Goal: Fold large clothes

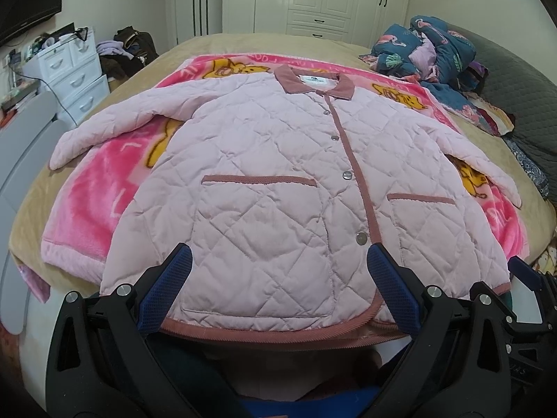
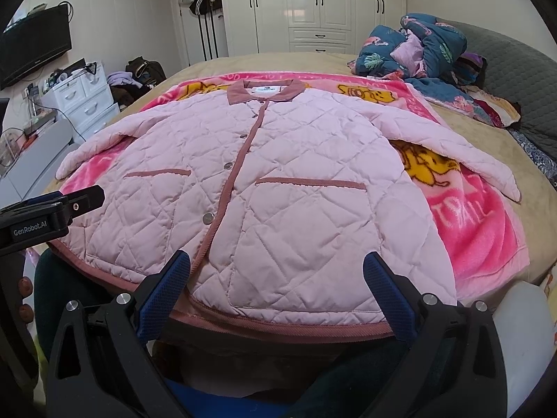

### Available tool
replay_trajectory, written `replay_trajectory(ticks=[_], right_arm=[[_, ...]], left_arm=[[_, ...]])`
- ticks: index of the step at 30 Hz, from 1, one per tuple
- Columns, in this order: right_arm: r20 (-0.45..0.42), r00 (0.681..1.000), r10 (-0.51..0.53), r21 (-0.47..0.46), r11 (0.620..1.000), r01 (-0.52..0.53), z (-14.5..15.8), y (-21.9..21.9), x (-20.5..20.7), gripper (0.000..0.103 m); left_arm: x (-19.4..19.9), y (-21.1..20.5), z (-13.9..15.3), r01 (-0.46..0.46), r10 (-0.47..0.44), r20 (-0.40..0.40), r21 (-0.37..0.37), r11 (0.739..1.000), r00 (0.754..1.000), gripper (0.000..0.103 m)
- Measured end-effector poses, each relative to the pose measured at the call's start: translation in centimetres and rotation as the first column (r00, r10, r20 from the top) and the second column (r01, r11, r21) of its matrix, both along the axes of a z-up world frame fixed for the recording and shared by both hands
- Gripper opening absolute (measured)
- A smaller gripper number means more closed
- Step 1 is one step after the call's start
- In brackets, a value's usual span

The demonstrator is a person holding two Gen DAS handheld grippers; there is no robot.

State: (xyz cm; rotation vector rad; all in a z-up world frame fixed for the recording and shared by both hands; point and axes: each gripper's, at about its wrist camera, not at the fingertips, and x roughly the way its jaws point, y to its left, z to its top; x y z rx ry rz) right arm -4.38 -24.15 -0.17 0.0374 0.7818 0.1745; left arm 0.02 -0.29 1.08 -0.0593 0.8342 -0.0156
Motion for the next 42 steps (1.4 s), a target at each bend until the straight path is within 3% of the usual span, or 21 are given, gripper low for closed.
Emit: replay_trajectory(ticks=[20,42], right_arm=[[-0.009,1.000,0.003,0.007,1.000,-0.003,-0.2,0.4,0.3,0.099],[0.000,0.999,-0.045,0.062,0.997,0.045,3.3,-2.5,7.9,0.099]], left_arm=[[0.3,-0.1,-0.6,0.005,-0.005,-0.012,-0.009,1.000,1.000,0.094],[8.0,-0.5,1.6,-0.034,0.034,-0.018,-0.028,0.999,0.999,0.094]])
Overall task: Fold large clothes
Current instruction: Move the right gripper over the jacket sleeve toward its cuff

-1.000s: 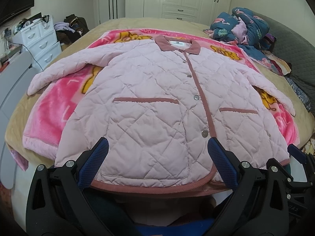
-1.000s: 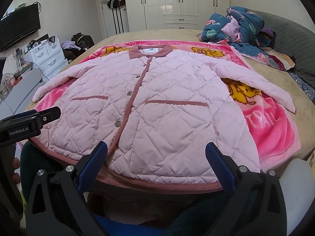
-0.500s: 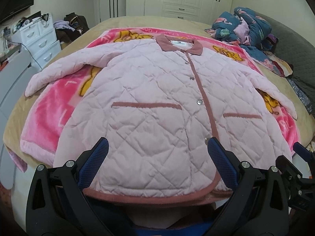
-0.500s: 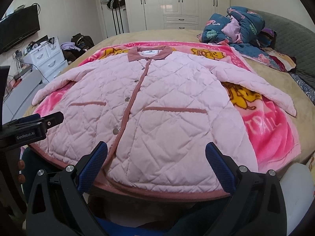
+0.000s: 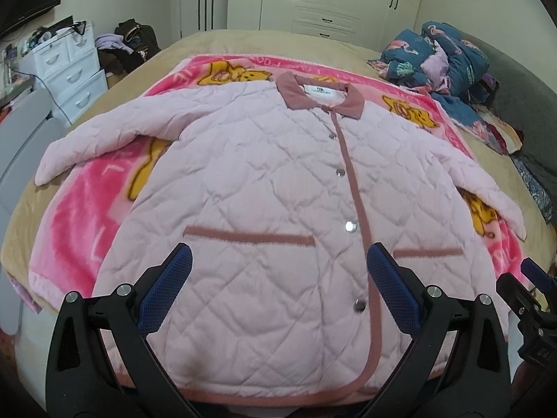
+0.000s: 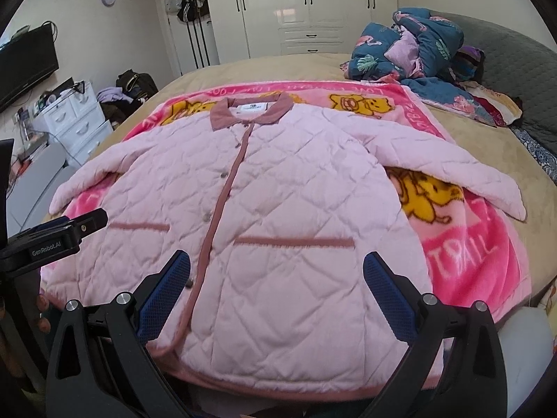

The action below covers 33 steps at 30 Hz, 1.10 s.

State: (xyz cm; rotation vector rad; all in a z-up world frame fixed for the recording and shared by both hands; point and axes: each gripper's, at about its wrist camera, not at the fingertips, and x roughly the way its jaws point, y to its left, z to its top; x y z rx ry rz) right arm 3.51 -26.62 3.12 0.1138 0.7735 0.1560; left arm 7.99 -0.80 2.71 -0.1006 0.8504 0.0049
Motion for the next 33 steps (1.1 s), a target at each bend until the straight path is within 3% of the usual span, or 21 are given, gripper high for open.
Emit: replay_trajectory(ticks=[20,33], right_arm=[[0.098,0.993,-0.070,0.055,0.996,0.064,5.6,-2.8,10.2,0.099],[0.117,0.975,-0.190,0.107,0.978,0.178,6.3,-7.4,17.6,0.099]], left_arm=[[8.8,-2.3,4.1,-0.027,0.029,0.035,-0.035,0.999,0.999,0.094],[15.9,-5.5,4.6,0.007,-0.005,0.043,-0.040,0.999,0.999,0.094]])
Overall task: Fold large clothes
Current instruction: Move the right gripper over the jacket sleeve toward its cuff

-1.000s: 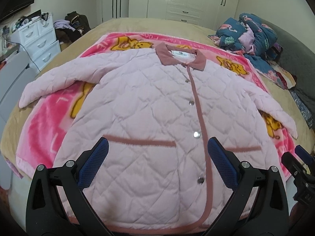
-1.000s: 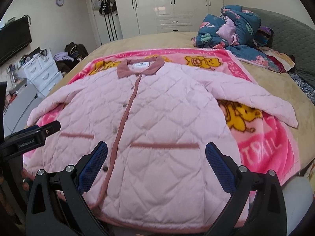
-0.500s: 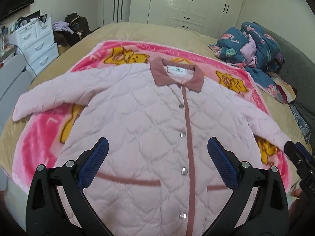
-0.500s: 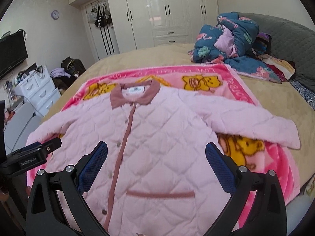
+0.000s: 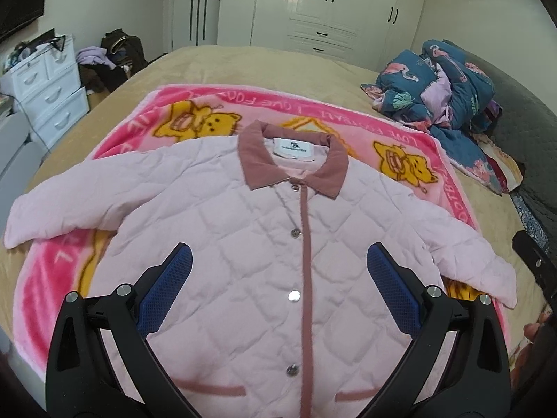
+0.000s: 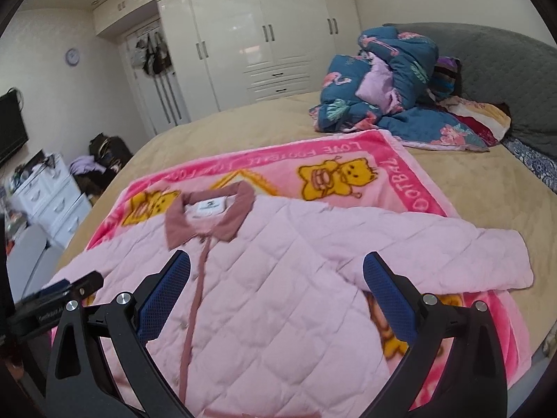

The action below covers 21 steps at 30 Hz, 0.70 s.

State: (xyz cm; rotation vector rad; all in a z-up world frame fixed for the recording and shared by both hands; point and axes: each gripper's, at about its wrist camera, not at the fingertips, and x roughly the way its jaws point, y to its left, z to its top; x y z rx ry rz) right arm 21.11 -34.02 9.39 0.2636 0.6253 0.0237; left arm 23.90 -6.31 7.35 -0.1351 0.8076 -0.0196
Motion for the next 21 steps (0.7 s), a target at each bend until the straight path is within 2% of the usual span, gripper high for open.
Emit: replay_trajectory(ticks=[10,21], right_arm=[[-0.061,0.984,-0.168,0.051,0.984,0.171,-4.3,-6.7,4.5,0.099],[-0.157,0.931,-0.329,0.077,0.936,0.344,-10.0,-13.5,5.2,0.099]], left_arm=[[4.4,-3.5,-2.7,0.026,-0.026,-0.046,0.013,1.000,0.999,0.094],[8.1,-7.5,-6.3,0.080,-0.079,-0.094,0.006,0.997,0.992,0.094]])
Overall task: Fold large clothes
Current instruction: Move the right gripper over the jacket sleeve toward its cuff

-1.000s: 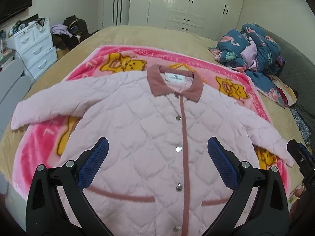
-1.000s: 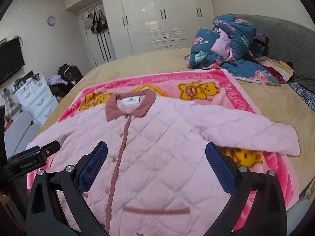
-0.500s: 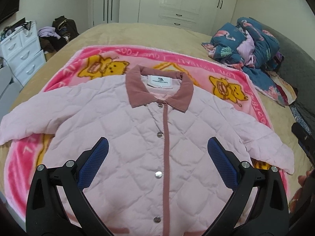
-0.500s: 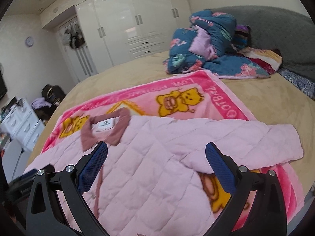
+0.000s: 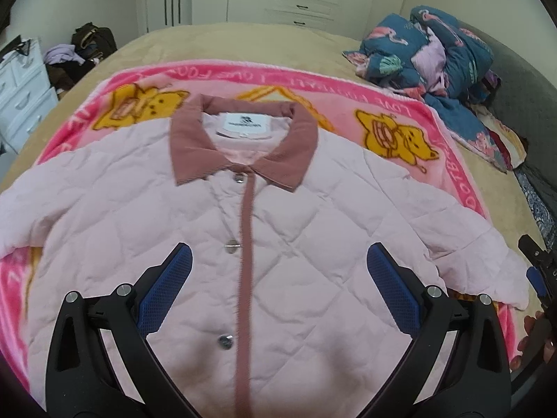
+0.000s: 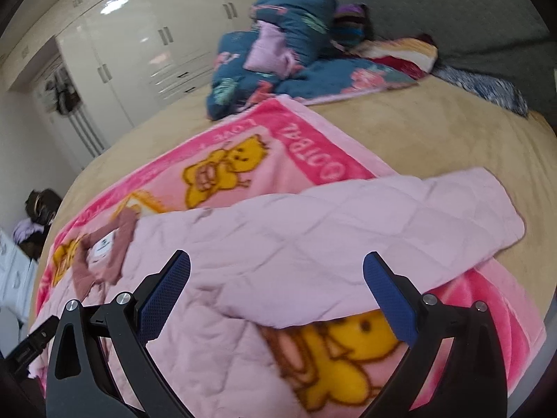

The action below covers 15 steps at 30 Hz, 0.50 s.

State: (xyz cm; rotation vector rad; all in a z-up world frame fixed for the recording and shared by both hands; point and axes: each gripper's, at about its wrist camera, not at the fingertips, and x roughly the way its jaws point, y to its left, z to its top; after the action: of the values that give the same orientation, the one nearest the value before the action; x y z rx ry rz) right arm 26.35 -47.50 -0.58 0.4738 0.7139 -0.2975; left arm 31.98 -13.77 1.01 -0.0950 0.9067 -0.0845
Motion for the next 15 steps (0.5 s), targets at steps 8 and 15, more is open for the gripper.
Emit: replay_trajectory(ticks=[8,15], right_arm=[[-0.017,0.994,-0.109,0.065,0.992,0.110,-2.0,-4.2,-1.1,0.099],[-0.058,0.966,-0.254,0.180,0.949,0.260,-5.2,-9.2,-2.6,0.099]], left_arm=[[1.6,-2.5,-3.2,0.029,-0.028,-0.059,0.000,1.000,0.998,0.094],[1.9,-5.4,-4.9,0.094,-0.092,-0.090,0.015,0.995,0.992,0.094]])
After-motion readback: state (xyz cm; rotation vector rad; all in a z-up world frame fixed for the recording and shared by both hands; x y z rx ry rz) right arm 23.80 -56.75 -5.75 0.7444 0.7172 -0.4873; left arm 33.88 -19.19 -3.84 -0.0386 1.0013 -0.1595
